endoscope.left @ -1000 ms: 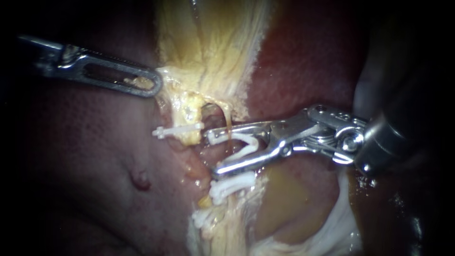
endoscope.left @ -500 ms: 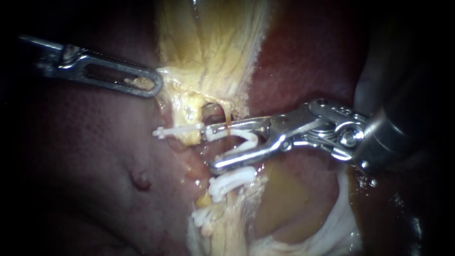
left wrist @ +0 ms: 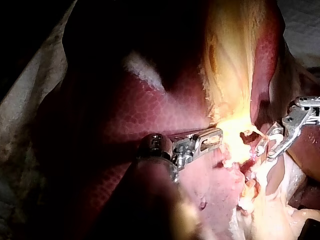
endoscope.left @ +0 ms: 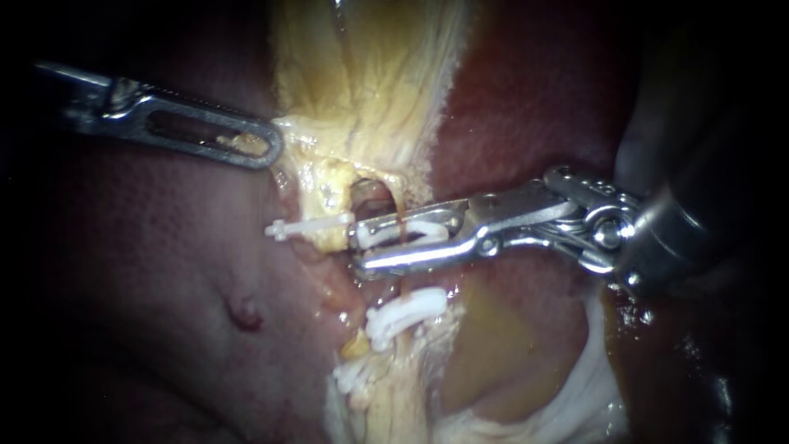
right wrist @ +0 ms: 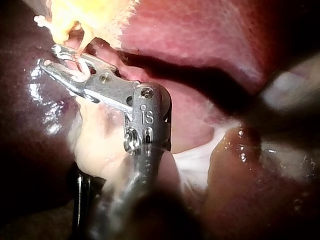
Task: Clipping third clip right tube
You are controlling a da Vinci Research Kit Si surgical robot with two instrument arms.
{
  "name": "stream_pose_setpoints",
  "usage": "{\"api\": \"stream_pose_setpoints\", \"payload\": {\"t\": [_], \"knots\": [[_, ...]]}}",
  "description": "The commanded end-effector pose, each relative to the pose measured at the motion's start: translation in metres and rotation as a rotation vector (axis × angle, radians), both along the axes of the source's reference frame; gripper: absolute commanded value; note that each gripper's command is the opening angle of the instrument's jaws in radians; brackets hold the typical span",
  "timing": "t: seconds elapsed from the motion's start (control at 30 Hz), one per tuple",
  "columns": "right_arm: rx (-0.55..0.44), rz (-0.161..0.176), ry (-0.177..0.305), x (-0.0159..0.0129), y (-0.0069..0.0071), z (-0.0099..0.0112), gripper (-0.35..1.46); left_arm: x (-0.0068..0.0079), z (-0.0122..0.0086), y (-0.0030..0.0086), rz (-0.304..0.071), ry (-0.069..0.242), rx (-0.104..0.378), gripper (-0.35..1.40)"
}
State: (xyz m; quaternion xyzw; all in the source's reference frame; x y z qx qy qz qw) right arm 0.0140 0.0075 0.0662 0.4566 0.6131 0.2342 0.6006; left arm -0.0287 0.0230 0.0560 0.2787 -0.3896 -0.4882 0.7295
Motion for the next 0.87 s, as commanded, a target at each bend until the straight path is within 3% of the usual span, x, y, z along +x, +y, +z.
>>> {"api": "stream_pose_setpoints", "payload": {"t": [0.03,0.2,0.47,0.87], "knots": [[0.009,-0.002,-0.001,-0.0001,0.0,0.0,-0.11,0.0,0.0,0.0,0.0,0.0,0.0,-0.35],[0.026,-0.001,-0.007,-0.0005,0.0001,0.0001,-0.35,0.0,0.0,0.0,0.0,0.0,0.0,-0.35],[0.06,-0.06,-0.083,-0.0009,-0.0006,0.0005,-0.35,0.0,0.0,0.0,0.0,0.0,0.0,-0.35],[0.064,-0.062,-0.084,-0.0008,-0.0007,0.0008,-0.35,0.0,0.0,0.0,0.0,0.0,0.0,-0.35]]}}
